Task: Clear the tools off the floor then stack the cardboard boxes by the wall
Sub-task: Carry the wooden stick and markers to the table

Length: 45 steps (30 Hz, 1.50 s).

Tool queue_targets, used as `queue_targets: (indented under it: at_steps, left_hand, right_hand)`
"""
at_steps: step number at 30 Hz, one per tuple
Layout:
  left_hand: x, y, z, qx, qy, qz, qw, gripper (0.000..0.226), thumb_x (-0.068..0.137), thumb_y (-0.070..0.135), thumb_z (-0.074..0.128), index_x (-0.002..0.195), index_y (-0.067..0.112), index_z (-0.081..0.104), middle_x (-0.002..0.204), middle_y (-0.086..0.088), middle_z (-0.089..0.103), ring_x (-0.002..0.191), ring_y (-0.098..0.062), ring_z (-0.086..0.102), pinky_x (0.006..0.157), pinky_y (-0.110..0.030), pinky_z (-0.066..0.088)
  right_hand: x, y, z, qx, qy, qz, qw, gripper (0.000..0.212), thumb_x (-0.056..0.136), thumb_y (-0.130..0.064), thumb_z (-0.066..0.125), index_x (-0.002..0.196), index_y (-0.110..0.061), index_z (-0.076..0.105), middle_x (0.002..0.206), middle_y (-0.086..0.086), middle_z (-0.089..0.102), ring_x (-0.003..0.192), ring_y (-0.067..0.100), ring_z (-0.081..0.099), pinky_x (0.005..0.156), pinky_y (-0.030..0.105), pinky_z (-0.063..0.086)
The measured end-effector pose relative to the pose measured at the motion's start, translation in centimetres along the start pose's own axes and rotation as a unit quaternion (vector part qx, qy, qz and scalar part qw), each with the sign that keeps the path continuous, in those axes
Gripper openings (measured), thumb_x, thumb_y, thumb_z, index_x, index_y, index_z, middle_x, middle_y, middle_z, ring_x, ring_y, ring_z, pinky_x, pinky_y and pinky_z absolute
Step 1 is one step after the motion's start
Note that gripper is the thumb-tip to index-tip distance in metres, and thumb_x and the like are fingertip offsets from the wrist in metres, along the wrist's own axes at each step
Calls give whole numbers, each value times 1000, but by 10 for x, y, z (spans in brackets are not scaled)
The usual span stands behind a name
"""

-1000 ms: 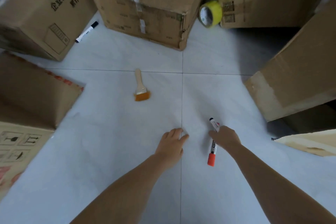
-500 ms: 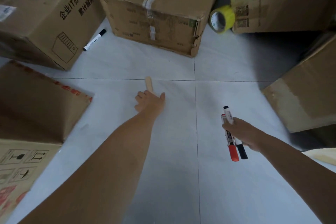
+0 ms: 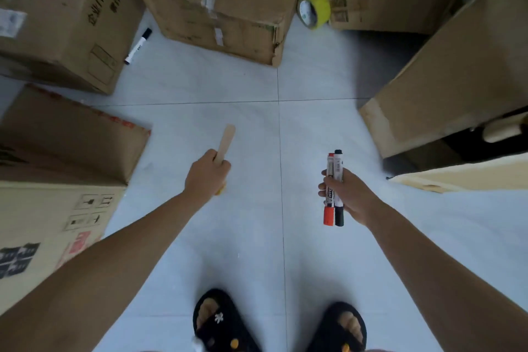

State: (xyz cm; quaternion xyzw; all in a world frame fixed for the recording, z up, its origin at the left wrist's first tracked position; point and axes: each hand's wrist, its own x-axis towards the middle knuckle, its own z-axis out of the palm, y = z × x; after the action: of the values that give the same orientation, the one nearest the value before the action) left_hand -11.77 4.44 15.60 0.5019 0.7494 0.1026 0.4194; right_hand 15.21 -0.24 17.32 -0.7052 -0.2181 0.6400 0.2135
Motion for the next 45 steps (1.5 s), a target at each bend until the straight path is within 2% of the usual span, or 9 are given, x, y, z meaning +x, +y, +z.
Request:
queue_targets:
  at_steps: [6,11,18,21,24,29,33,38,45]
  left_hand:
    - [-170,81,-122,-44,-40,5,998,31,93,16,52,65,13,38,47,7,37,33,-8,38,35,-21,31]
    - [-309,175,-234,-11,-55,47,997,28,94,15,52,71,6,41,41,4,36,31,-11,37,37,-25,32]
    - [-462,276,-322,-43,-30,107,993,24,93,13,55,72,4,47,44,-1,40,32,-14,40,35,-21,32]
    - [-499,294,-326,-66,-29,128,989,25,93,11,55,70,5,46,46,-3,42,32,-14,42,36,-21,34]
    - [-516,299,-322,-89,-51,141,985,22,92,10,55,73,3,49,47,-3,41,36,-17,42,37,-23,35]
    - [-515,301,-324,-63,-117,199,971,23,91,15,57,69,19,54,46,-5,44,39,-17,42,41,-24,35]
    - [-506,307,-338,10,-185,291,939,23,91,21,58,69,25,50,48,-5,43,41,-19,44,42,-31,40]
    - [-516,300,-353,36,-246,328,911,17,91,15,58,76,10,55,46,-5,45,38,-16,45,39,-32,39]
    - [-559,294,-338,89,-342,390,850,15,92,12,57,77,9,57,45,1,35,40,-14,37,40,-26,32]
  right_hand:
    - [-179,-73,-17,-97,4,-27,995,22,93,-7,43,111,-14,53,91,6,60,80,16,58,72,27,43]
    - [-355,-153,-38,-170,12,-54,984,22,91,-11,45,111,-13,54,93,4,61,88,20,60,61,22,37]
    - [-535,-200,-75,-158,44,-114,980,14,92,-15,47,103,-12,54,100,13,62,84,30,58,66,31,39]
    - [-584,-197,-86,-131,82,-140,978,13,93,-17,48,102,-10,54,87,18,58,59,18,44,58,27,35]
    - [-623,-185,-90,-99,125,-146,976,8,93,-18,49,98,-22,55,70,5,54,54,11,44,56,23,35]
    - [-672,-151,-72,-1,246,-139,959,26,93,-14,51,102,-39,55,85,-5,65,82,11,60,68,26,43]
    - [-705,-119,-36,91,348,-109,927,27,92,-13,52,102,-38,56,86,-7,66,82,4,59,67,22,41]
    - [-744,-76,24,172,434,-68,882,27,92,-15,53,100,-40,56,80,6,65,60,19,50,60,30,40]
    - [-804,-11,86,274,528,-25,803,26,90,-11,56,98,-36,58,80,5,66,65,18,54,63,30,41]
